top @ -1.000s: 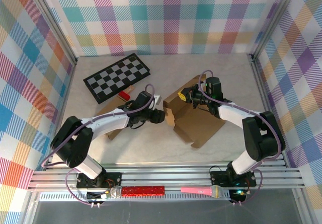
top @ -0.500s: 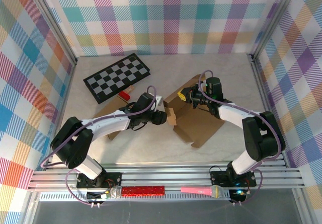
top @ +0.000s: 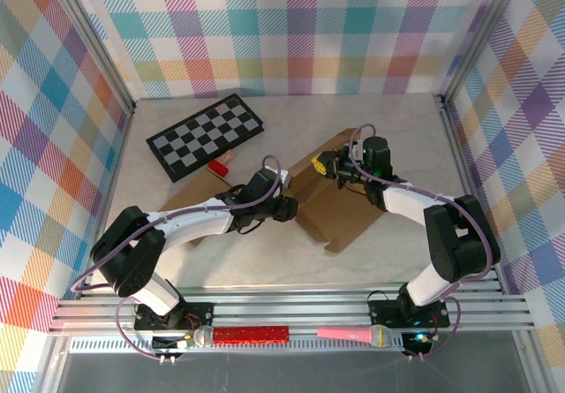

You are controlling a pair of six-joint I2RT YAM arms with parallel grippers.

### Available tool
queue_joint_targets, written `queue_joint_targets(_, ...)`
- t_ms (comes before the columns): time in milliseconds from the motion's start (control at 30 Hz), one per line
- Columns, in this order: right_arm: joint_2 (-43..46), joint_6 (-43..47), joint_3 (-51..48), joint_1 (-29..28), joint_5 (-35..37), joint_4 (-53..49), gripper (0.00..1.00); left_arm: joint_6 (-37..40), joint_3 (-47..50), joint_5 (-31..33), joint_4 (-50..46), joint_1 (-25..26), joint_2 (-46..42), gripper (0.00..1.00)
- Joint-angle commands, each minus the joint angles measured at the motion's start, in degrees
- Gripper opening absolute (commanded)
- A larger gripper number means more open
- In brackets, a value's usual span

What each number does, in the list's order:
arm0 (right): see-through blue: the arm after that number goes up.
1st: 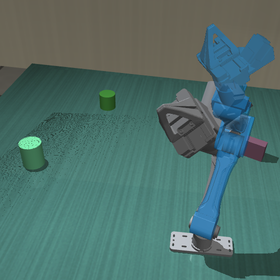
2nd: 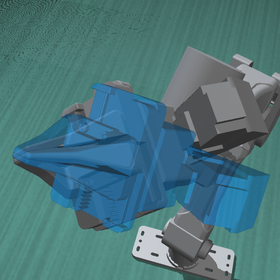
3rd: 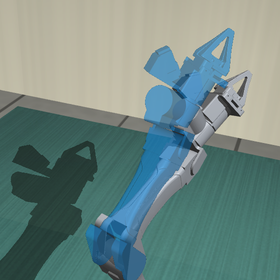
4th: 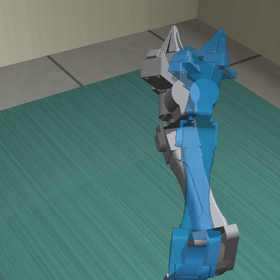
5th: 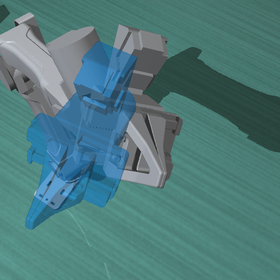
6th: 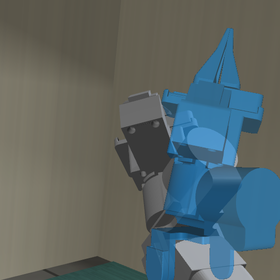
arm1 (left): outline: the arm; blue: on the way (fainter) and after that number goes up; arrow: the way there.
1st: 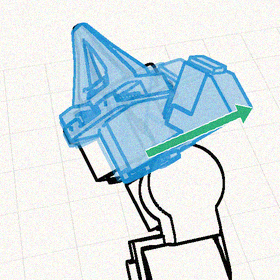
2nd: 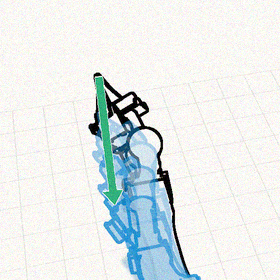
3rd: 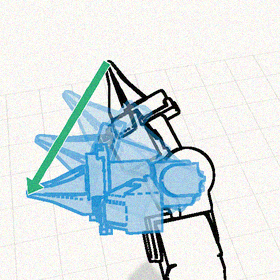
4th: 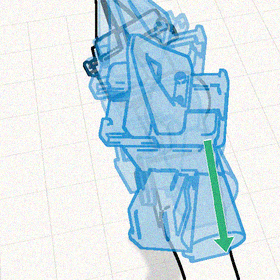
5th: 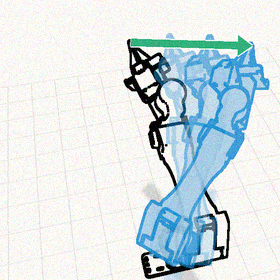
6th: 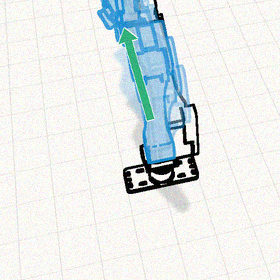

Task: Fold the paper box

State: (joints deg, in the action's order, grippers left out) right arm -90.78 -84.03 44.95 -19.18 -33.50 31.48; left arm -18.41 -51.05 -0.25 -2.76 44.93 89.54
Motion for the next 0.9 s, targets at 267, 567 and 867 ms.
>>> queue_joint_targets(267, -1.2, -1.3, -2.0, 0.0, -0.6, 3.8, 0.0, 5.4, -3.7, -2.0, 0.2, 1.1, 1.8, 0.38)
queue_joint_targets(567, -1.6, -2.5, -2.1, -0.3, -0.2, 5.9, 0.0, 5.9, -5.6, 2.4, -2.0, 1.7, 3.4, 0.38)
queue_joint_targets(867, -3.0, -3.9, -9.5, -1.0, 2.0, 19.3, 0.0, 3.1, -5.2, 7.5, 0.1, 1.7, 5.4, 0.39)
